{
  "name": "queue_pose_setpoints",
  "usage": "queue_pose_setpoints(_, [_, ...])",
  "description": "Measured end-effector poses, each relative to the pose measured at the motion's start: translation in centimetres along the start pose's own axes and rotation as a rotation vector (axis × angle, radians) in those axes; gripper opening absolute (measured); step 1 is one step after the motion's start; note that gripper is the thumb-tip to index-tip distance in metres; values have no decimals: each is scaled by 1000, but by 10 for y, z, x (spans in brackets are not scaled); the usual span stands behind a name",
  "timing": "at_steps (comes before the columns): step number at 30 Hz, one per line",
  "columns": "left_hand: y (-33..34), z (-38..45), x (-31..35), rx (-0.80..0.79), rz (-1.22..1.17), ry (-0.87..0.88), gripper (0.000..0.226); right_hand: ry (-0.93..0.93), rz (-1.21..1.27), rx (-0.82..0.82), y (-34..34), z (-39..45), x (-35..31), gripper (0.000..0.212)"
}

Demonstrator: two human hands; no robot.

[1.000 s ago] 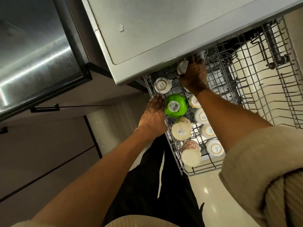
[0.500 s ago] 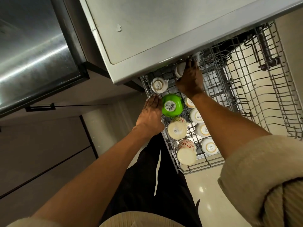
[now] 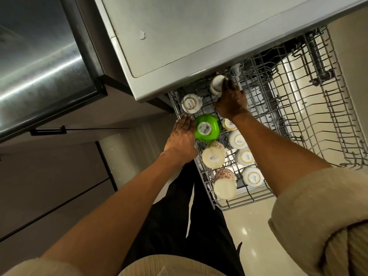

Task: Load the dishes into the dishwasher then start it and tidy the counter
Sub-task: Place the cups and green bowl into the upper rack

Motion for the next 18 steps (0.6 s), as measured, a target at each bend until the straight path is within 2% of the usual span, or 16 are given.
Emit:
queue_pose_setpoints(8, [3, 2, -2, 22, 8, 18, 94, 33, -50, 77, -12, 14, -2, 76])
queue_pose_setpoints(13, [3, 1, -3, 40, -3, 27, 94, 41, -109, 12, -17, 30, -10, 69])
queue_pose_setpoints(18, [3, 1, -2, 36, -13, 24, 97, 87, -7, 16, -11, 37, -7, 69])
Point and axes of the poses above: each hand's wrist, its own z-axis towards the middle knuckle, its own y-axis out of the palm, x = y × z, the point moved 6 cm from there along z, towards the middle knuckle, and after that the axes turned 1 degree about y, right-handed, at the moved point
